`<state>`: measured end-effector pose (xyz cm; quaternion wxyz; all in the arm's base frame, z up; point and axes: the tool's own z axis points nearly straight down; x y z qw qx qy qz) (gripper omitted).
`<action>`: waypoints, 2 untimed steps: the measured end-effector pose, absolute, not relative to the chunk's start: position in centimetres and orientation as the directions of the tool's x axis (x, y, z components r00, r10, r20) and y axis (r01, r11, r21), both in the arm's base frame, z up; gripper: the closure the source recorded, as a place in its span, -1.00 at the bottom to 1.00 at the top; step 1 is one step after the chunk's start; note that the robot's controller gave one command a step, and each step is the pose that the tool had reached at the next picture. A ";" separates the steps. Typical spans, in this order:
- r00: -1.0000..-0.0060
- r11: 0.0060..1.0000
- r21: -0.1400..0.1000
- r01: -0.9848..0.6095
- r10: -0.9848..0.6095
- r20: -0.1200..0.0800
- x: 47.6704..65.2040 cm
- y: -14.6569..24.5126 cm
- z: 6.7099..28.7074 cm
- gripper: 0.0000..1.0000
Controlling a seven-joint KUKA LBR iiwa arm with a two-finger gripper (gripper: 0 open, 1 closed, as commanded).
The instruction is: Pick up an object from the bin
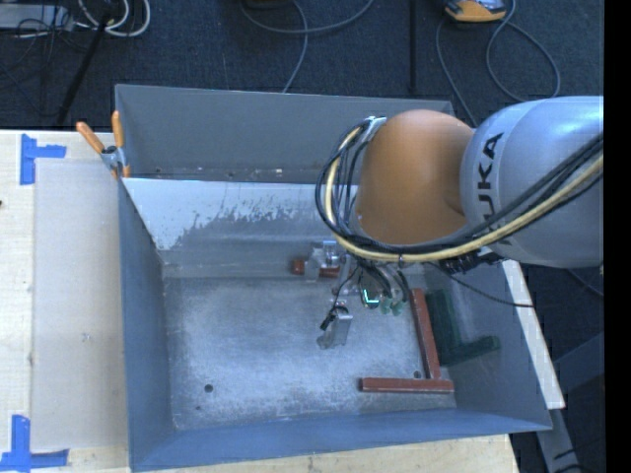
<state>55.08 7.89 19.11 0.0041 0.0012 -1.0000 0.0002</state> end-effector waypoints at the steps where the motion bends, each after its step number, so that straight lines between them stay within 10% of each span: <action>1: -0.988 0.988 -0.002 -0.157 -0.157 0.006 57.1 -7.3 6.6 -1.00; 2: -0.957 0.957 0.002 -0.290 -0.290 0.005 49.9 -8.8 10.0 -1.00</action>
Offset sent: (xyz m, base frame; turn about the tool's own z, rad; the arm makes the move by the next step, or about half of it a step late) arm 0.0220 -0.1470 -0.1211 -0.1619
